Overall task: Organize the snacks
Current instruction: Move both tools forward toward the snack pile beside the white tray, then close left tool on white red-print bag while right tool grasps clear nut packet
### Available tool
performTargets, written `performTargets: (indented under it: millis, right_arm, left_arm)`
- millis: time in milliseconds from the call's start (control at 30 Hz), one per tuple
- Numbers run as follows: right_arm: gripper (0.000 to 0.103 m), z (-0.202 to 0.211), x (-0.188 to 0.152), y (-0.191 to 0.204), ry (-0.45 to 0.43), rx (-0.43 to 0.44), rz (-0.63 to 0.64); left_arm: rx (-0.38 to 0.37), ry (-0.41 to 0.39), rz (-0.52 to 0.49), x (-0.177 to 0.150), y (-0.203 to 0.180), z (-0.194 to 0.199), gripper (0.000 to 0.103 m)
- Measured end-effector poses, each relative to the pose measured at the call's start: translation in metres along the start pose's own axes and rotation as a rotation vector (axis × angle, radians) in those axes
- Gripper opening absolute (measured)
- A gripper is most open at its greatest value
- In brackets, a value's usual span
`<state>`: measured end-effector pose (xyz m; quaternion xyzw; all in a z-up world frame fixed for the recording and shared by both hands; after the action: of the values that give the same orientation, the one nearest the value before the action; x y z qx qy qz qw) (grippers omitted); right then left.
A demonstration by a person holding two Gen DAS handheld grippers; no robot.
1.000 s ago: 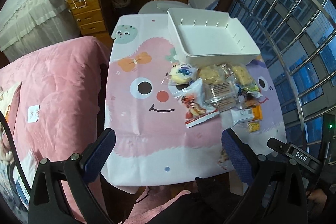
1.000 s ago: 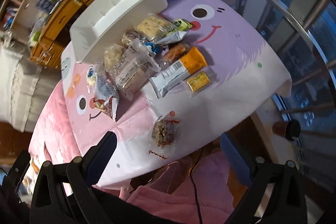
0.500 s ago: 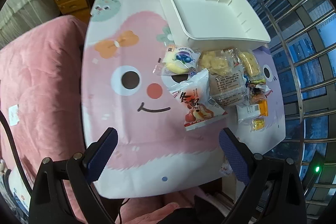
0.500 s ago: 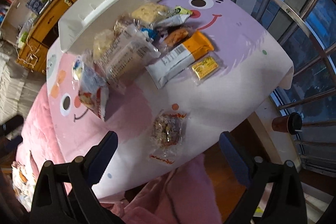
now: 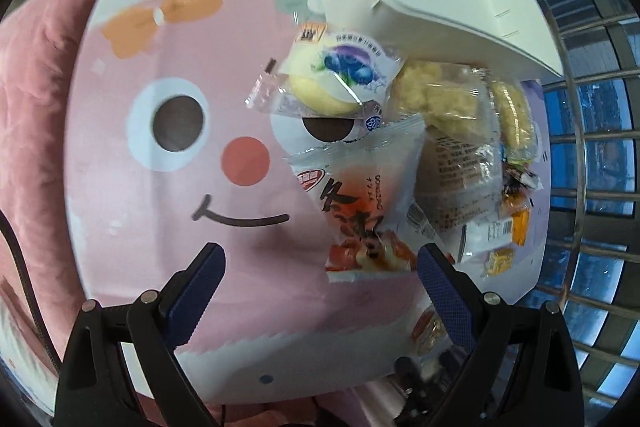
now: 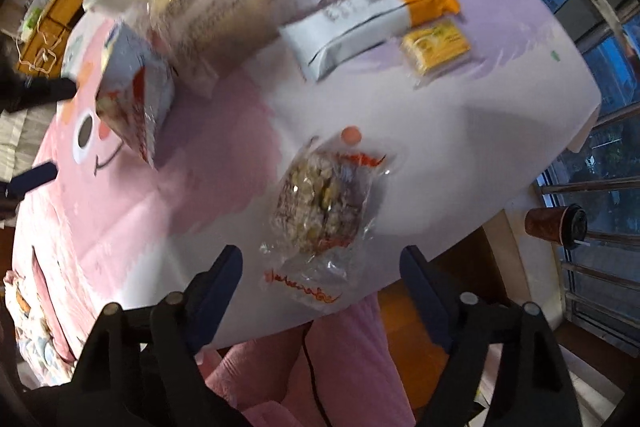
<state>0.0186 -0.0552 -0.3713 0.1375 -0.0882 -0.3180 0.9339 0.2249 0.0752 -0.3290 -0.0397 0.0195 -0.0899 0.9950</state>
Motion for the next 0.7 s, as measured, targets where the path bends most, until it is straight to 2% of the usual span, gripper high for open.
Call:
performTargets:
  millis: [333, 467, 700]
  right_arm:
    - [0.061, -0.011, 0.019, -0.004, -0.007, -0.021, 0.015]
    - [0.055, -0.01, 0.026, -0.008, -0.004, -0.035, 0.003]
    - [0.045, -0.016, 0.027, -0.004, 0.036, -0.06, 0.007]
  left_arm:
    - [-0.032, 0.087, 0.006, 0.009, -0.022, -0.038, 0.084]
    - [-0.058, 0.11, 0.0, 0.012, -0.033, -0.042, 0.061]
    - [-0.083, 0.143, -0.008, 0.022, -0.036, -0.044, 0.048]
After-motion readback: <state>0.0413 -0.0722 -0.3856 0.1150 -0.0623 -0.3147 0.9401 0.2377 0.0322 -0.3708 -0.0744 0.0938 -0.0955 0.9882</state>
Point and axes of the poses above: each gripper's, at about its wrist camera, not at the fingertips, and z roughly against the way its jaws point, y to its left, x to its top, the point moved 8 cm from there along -z, roughly the way its jaws point, and after that the axes turned 13 degrees about x, right-handed, at the moved point
